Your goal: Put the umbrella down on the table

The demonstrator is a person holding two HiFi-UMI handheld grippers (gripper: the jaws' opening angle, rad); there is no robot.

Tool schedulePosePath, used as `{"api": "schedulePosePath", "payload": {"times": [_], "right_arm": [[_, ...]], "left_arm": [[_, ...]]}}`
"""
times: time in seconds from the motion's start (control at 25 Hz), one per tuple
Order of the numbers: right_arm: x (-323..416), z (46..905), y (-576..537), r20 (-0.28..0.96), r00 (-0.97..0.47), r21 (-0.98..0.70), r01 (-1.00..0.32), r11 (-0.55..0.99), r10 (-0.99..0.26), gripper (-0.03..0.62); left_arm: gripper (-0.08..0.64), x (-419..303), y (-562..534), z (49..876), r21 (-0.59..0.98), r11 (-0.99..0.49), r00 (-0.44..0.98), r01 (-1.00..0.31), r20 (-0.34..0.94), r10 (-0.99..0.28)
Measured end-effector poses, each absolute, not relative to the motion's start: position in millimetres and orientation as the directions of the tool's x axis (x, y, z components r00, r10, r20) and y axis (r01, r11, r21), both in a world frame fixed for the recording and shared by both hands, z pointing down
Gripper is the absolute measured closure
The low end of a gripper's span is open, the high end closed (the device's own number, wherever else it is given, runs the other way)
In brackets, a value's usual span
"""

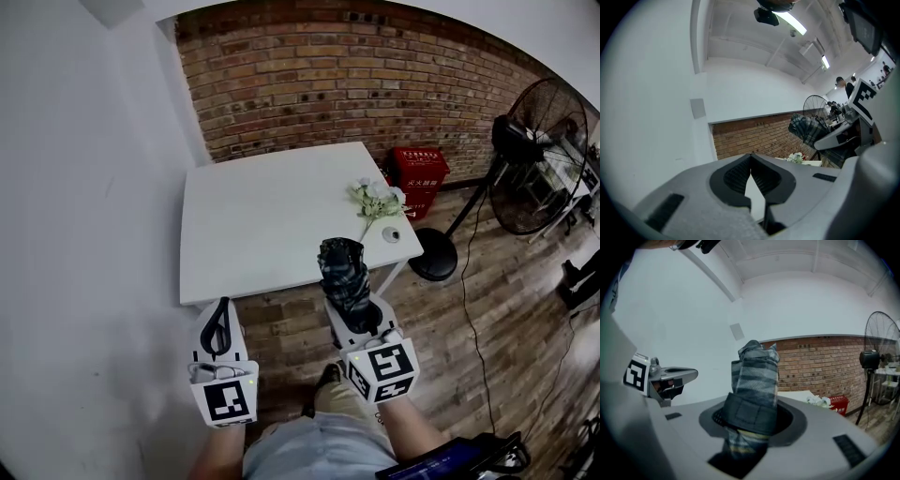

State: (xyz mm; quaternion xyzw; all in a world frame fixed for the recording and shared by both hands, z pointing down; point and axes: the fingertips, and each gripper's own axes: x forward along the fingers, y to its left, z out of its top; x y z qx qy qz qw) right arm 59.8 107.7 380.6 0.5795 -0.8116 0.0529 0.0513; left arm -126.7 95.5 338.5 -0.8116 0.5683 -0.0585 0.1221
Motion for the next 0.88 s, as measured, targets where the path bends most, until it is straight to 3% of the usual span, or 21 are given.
{"api": "schedulePosePath", "payload": {"times": [0.36,0.88], "right_arm": [[78,403,51,0.175,-0.299,-0.054,-0.954,0.294,-0.938,0.423],[122,416,-115,0.212,-0.342,-0.082,-0.94,0.332,-0.915,0.423]], "left_arm": [[0.558,-111,36,367,-0.263,-0.358,0.364,-0.896,0.028,-0.931],[0.558,-77,-120,372,-0.288,-0.313,0.303,-0.905,0.08,-0.95]]}}
